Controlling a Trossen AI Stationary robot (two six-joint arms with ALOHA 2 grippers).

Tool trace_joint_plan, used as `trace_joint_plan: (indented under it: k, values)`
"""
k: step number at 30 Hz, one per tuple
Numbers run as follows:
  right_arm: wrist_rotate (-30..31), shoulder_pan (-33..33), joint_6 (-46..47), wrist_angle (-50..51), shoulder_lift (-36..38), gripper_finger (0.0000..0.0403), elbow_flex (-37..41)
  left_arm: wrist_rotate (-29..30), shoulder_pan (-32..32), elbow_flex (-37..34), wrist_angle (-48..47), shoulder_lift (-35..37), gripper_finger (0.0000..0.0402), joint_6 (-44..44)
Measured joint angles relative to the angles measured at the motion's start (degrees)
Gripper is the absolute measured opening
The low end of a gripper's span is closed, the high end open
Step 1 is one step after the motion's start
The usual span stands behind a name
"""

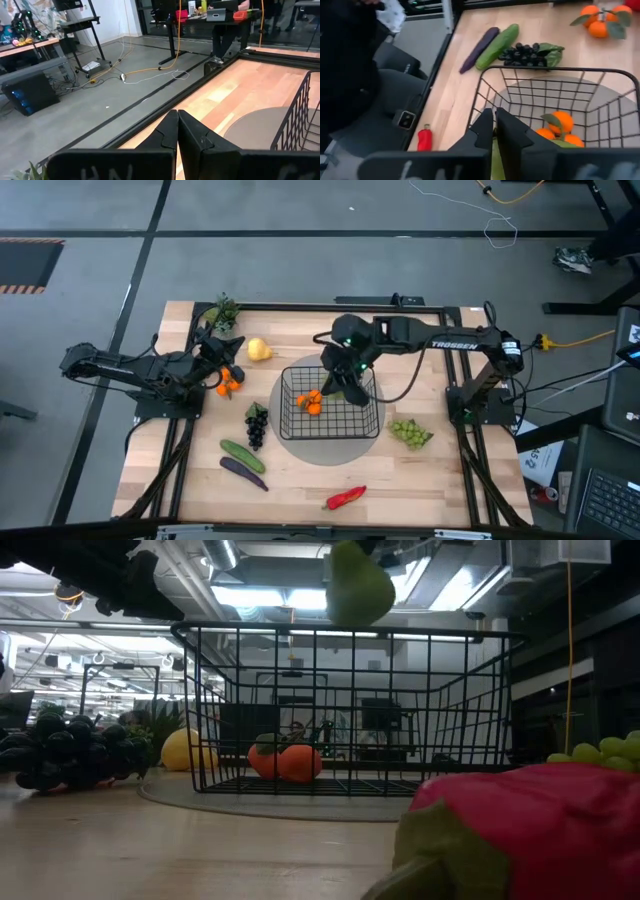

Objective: Build produce basket
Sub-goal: Put the green pear into the black wire basket, then put the yellow pear into the black wire basket

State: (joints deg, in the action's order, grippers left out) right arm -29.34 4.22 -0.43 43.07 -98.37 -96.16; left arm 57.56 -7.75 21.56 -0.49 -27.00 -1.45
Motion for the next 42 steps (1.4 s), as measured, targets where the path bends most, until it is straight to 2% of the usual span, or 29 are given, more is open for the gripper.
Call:
trace_joint_plan:
  k: [9,18,22,28,30,33,36,39,42]
  values:
    - [6.5,-1.8,0.2,0.0,0.0,0.0038,0.1,0.0,0.0,0.0,0.0,0.0,0.0,0.0]
    - [7.3,-1.7,2.7,0.4,0.0,0.0036,0.1,-0.1,0.0,0.0,0.0,0.0,0.0,0.2]
    - [7.4,-1.7,4.7,4.7,0.0,0.0035,0.1,-1.5,0.0,0.0,-0.1,0.0,0.0,2.8]
    - [7.4,-0.5,4.8,13.6,0.0,0.0035,-0.3,-0.4,1.2,0.2,1.6,0.0,0.0,8.6]
    - [9.1,0.2,4.8,16.1,0.0,0.0035,-1.0,-1.3,2.5,1.6,1.3,-0.3,0.0,8.8]
    - [14.1,1.3,4.8,20.1,0.0,0.0035,-2.9,-5.4,4.8,4.7,1.0,-3.1,0.0,8.9]
    - [21.3,2.3,4.7,23.9,0.1,0.0035,-5.3,-6.9,7.8,9.2,-4.8,-7.5,0.0,9.6]
    - [33.6,3.3,6.9,30.1,0.2,0.0035,-8.1,-8.5,11.8,14.3,-14.7,-12.5,0.0,14.4]
    - [48.2,4.0,11.1,38.4,0.2,0.0035,-11.0,-14.5,17.0,19.2,-26.7,-17.9,0.0,22.3]
